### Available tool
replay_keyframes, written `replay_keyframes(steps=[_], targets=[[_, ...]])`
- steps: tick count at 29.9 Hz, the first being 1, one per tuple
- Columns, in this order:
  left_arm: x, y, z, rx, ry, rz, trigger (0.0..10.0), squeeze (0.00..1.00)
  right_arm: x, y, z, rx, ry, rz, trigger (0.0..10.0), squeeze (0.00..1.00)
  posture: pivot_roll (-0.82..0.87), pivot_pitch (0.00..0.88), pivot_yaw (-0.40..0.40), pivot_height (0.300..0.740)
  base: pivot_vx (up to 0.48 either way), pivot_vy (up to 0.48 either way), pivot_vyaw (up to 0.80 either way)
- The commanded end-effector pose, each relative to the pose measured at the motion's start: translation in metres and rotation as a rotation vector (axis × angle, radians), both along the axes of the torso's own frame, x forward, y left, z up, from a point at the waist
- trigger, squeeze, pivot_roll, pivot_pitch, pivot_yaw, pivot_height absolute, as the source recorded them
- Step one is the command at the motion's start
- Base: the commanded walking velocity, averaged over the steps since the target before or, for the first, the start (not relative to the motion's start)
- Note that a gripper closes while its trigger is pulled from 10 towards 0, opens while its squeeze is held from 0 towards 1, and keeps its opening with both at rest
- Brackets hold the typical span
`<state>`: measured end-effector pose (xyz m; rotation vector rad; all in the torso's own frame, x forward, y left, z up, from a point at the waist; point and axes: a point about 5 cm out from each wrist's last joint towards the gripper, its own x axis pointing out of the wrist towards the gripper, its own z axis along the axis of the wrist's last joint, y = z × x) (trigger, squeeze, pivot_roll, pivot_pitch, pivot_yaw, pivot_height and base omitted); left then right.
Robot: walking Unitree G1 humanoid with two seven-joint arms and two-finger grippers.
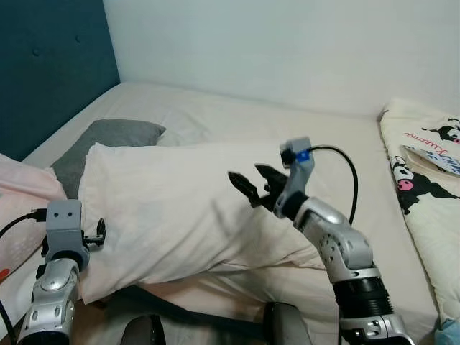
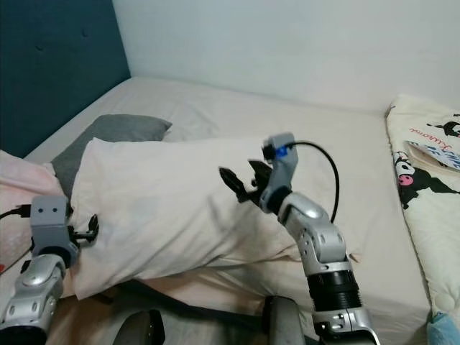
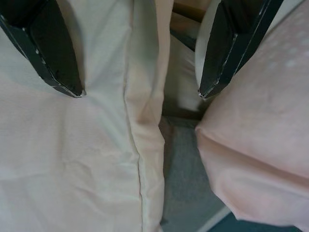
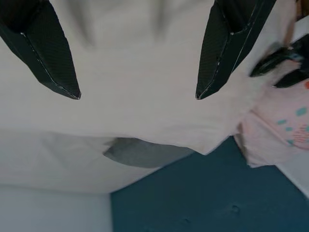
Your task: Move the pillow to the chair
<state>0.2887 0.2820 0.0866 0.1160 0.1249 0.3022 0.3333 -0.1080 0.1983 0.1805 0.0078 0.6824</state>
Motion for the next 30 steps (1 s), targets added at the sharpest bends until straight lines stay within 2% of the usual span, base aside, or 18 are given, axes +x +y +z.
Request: replay_keyframes(steps=[1, 2, 3, 6, 7, 9, 15, 20, 21, 22, 23, 28, 30], targets=[[0.002, -0.006, -0.013, -0.074, 0.038, -0.059, 10.0, 0.0, -0.007, 0.007, 0.004, 0.022, 0.013, 0.041, 10.0, 0.0, 0.02, 0.008, -0.048, 0.4, 0.0, 0.0, 0.0], [0.002, -0.006, -0.013, -0.074, 0.038, -0.059, 10.0, 0.0, -0.007, 0.007, 0.004, 0.022, 0.013, 0.041, 10.0, 0.0, 0.02, 0.008, -0.048, 0.4, 0.0, 0.0, 0.0], [0.004, -0.015, -0.018, -0.183, 0.031, -0.144, 10.0, 0.0, -0.011, 0.01, 0.007, 0.032, 0.012, 0.059, 10.0, 0.0, 0.02, 0.014, -0.049, 0.39, 0.0, 0.0, 0.0], [0.006, -0.03, -0.017, -0.362, -0.012, -0.269, 10.0, 0.0, -0.012, 0.01, 0.008, 0.044, 0.015, 0.061, 10.0, 0.0, 0.02, 0.017, -0.05, 0.376, 0.0, 0.0, 0.0], [0.006, -0.03, -0.017, -0.362, -0.012, -0.269, 10.0, 0.0, -0.012, 0.01, 0.008, 0.044, 0.015, 0.061, 10.0, 0.0, 0.02, 0.017, -0.05, 0.376, 0.0, 0.0, 0.0], [0.007, -0.042, -0.011, -0.434, -0.051, -0.384, 10.0, 0.0, -0.012, 0.008, 0.009, 0.055, 0.02, 0.053, 10.0, 0.0, 0.02, 0.014, -0.052, 0.376, 0.0, 0.0, 0.0], [0.009, -0.065, 0.004, -0.473, -0.105, -0.594, 10.0, 0.0, -0.01, 0.004, 0.016, 0.085, 0.015, 0.029, 10.0, 0.0, 0.01, 0.0, -0.054, 0.376, 0.0, 0.0, 0.0], [0.01, -0.072, 0.004, -0.463, -0.092, -0.651, 10.0, 0.0, -0.01, 0.003, 0.021, 0.102, 0.011, 0.026, 10.0, 0.0, 0.02, 0.0, -0.052, 0.376, 0.0, 0.0, 0.0], [0.008, -0.077, 0.004, -0.446, -0.075, -0.709, 3.5, 0.0, -0.01, 0.004, 0.023, 0.112, 0.008, 0.024, 10.0, 0.0, 0.02, 0.0, -0.051, 0.376, 0.0, 0.0, 0.0], [0.008, -0.077, 0.004, -0.446, -0.075, -0.709, 3.5, 0.0, -0.01, 0.004, 0.023, 0.112, 0.008, 0.024, 10.0, 0.0, 0.02, 0.0, -0.051, 0.376, 0.0, 0.0, 0.0], [0.004, -0.084, 0.004, -0.438, -0.054, -0.761, 0.0, 0.0, -0.01, 0.004, 0.025, 0.117, 0.005, 0.024, 10.0, 0.0, 0.02, 0.0, -0.05, 0.376, 0.0, 0.0, 0.0], [0.0, -0.09, 0.004, -0.422, -0.032, -0.808, 0.0, 0.0, -0.01, 0.004, 0.026, 0.12, 0.002, 0.023, 10.0, 0.0, 0.02, 0.0, -0.049, 0.376, 0.0, 0.0, 0.0], [-0.004, -0.093, 0.0, -0.353, 0.017, -0.815, 0.0, 0.0, -0.009, 0.005, 0.028, 0.127, -0.003, 0.023, 10.0, 0.0, 0.03, 0.0, -0.044, 0.376, 0.0, 0.0, 0.0]])
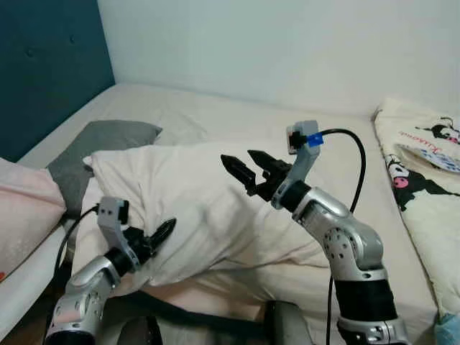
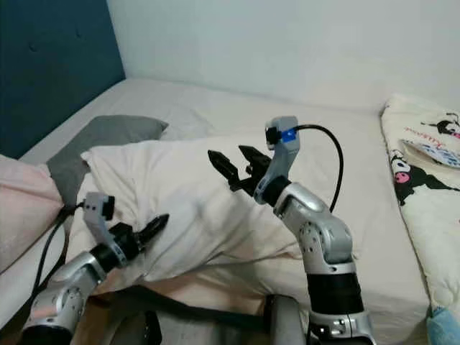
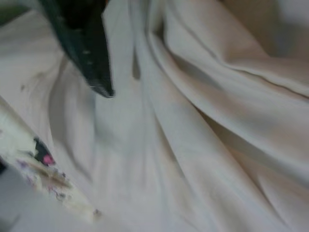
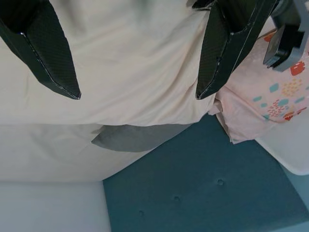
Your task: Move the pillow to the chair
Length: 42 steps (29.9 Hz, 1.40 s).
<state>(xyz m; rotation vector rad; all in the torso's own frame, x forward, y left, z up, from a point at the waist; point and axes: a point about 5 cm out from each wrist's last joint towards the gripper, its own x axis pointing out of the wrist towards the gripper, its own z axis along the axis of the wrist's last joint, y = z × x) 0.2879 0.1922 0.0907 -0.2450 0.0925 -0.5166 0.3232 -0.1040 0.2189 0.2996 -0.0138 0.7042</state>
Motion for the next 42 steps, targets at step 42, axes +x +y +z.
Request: replay_keyframes(steps=[42], targets=[[0.003, -0.013, 0.177, -0.443, -0.478, 0.127, 0.0, 0.0, 0.009, 0.005, 0.015, 0.073, -0.053, -0.013, 10.0, 0.0, 0.06, 0.0, -0.044, 0.376, 0.0, 0.0, 0.0]])
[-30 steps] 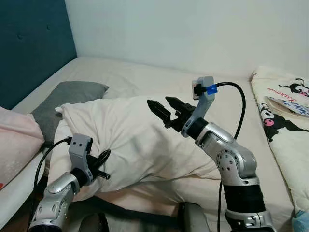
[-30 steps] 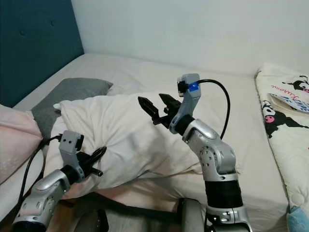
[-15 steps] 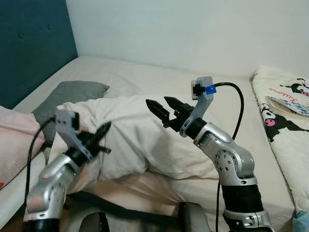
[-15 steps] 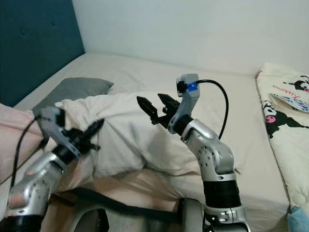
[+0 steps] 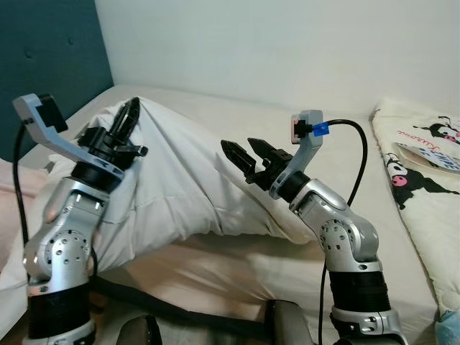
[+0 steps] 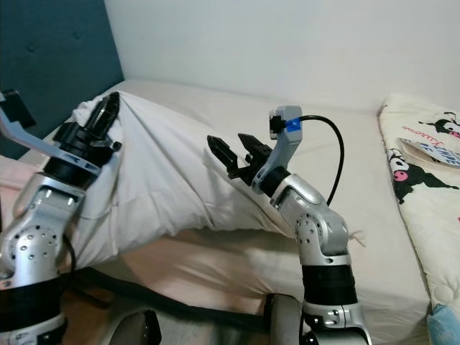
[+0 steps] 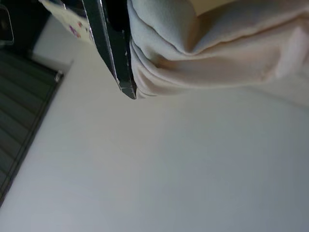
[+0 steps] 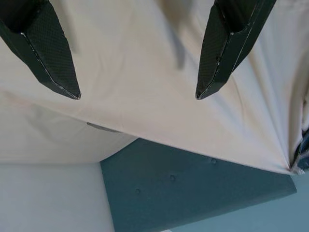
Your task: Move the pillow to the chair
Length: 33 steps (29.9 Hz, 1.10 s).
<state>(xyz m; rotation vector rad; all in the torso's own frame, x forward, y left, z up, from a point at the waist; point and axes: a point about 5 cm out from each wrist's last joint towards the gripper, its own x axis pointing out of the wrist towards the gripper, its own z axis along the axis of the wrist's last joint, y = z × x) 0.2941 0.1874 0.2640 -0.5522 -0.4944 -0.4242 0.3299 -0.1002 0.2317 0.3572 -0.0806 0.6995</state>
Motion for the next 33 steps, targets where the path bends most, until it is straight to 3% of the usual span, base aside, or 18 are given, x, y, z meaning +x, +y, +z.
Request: replay_keyframes(steps=[1, 8, 12, 17, 21, 22, 23, 24, 33], targets=[[-0.004, -0.01, 0.003, 0.01, -0.01, -0.028, 0.0, 0.0, 0.002, 0.002, 0.002, -0.004, -0.013, -0.003, 10.0, 0.0, 0.06, 0.0, -0.043, 0.376, 0.0, 0.0, 0.0], [-0.002, -0.015, 0.003, -0.018, 0.007, -0.029, 0.0, 0.0, 0.003, -0.002, 0.002, -0.002, -0.012, -0.016, 10.0, 0.0, 0.06, 0.0, -0.043, 0.376, 0.0, 0.0, 0.0], [-0.002, -0.02, 0.008, 0.01, -0.007, -0.028, 0.0, 0.0, 0.005, -0.003, 0.002, 0.002, -0.012, -0.026, 10.0, 0.0, 0.06, 0.0, -0.043, 0.376, 0.0, 0.0, 0.0], [-0.011, -0.045, 0.013, 0.043, -0.034, -0.081, 0.0, 0.0, 0.005, -0.004, 0.002, 0.024, -0.019, -0.01, 10.0, 0.0, 0.07, 0.0, -0.043, 0.4, 0.0, 0.0, 0.0], [-0.013, -0.051, 0.017, 0.012, -0.039, -0.088, 0.0, 0.0, 0.005, -0.003, 0.003, 0.034, -0.019, -0.009, 10.0, 0.0, 0.07, 0.0, -0.045, 0.415, 0.0, 0.0, 0.0], [-0.013, -0.053, 0.018, 0.006, -0.037, -0.087, 5.7, 0.0, 0.005, -0.003, 0.004, 0.04, -0.021, -0.009, 10.0, 0.0, 0.07, 0.0, -0.045, 0.42, 0.0, 0.0, 0.0], [-0.013, -0.053, 0.018, 0.006, -0.037, -0.087, 5.7, 0.0, 0.005, -0.003, 0.004, 0.04, -0.021, -0.009, 10.0, 0.0, 0.07, 0.0, -0.045, 0.42, 0.0, 0.0, 0.0], [-0.013, -0.056, 0.02, -0.002, -0.033, -0.087, 10.0, 0.0, 0.005, -0.003, 0.005, 0.047, -0.023, -0.008, 10.0, 0.0, 0.07, 0.0, -0.044, 0.43, 0.0, 0.0, 0.0], [-0.012, -0.057, 0.019, -0.016, -0.019, -0.077, 10.0, 0.0, 0.006, -0.004, 0.007, 0.062, -0.038, -0.007, 10.0, 0.0, 0.07, 0.0, -0.041, 0.469, 0.0, 0.0, 0.0]])
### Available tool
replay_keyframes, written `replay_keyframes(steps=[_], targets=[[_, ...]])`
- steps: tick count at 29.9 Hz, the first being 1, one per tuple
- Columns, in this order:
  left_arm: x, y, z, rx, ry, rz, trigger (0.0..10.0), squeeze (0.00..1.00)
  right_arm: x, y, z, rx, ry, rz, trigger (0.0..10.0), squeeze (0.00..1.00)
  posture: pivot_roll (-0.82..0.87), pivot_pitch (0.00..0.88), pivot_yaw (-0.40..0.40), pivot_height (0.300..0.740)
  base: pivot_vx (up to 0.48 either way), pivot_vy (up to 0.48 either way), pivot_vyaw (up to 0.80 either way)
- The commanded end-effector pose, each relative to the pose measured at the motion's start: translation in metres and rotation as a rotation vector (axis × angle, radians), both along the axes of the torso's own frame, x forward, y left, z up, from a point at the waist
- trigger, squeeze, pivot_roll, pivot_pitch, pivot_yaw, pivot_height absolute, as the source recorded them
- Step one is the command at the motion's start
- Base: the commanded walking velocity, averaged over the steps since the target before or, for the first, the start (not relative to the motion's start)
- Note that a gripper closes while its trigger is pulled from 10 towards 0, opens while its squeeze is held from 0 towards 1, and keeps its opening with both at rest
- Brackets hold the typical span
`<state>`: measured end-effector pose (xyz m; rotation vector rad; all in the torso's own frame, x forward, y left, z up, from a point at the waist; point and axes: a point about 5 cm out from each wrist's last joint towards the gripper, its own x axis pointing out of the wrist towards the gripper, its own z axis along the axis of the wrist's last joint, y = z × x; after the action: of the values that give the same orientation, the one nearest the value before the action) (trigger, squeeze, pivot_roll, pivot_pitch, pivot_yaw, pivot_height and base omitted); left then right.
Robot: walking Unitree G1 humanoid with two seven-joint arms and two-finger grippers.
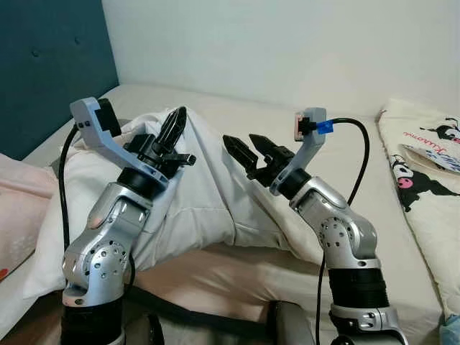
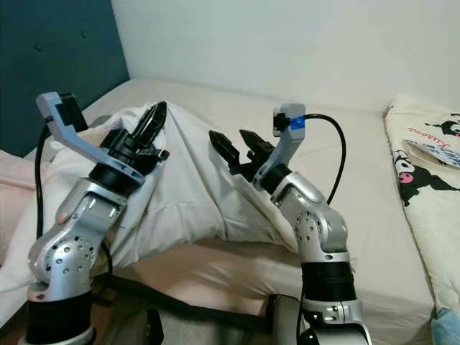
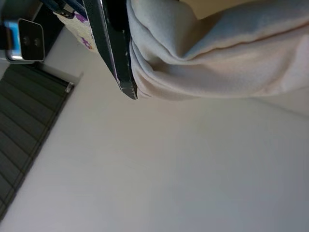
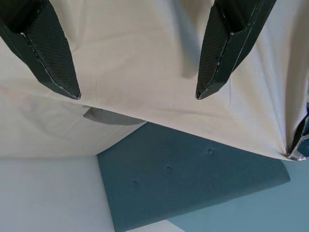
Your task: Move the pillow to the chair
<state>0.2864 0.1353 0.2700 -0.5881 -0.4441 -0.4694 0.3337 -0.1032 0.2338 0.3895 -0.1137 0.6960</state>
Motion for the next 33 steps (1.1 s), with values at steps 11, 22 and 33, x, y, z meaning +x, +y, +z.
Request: replay_keyframes(steps=[11, 22, 33], targets=[[-0.0051, -0.0052, 0.0148, -0.014, -0.06, -0.009, 10.0, 0.0, 0.0008, -0.0009, 0.0088, 0.034, -0.034, -0.003, 10.0, 0.0, 0.07, 0.0, -0.04, 0.513, 0.0, 0.0, 0.0], [-0.0062, -0.0078, 0.0193, -0.011, -0.076, -0.016, 10.0, 0.0, 0.0011, 0.0002, 0.0111, 0.048, -0.043, 0.001, 10.0, 0.0, 0.07, 0.0, -0.045, 0.572, 0.0, 0.0, 0.0], [-0.0055, -0.0078, 0.0115, 0.021, -0.047, 0.0, 10.0, 0.0, 0.001, 0.0008, 0.0091, 0.048, -0.038, 0.003, 10.0, 0.0, 0.07, 0.0, -0.048, 0.622, 0.0, 0.0, 0.0]])
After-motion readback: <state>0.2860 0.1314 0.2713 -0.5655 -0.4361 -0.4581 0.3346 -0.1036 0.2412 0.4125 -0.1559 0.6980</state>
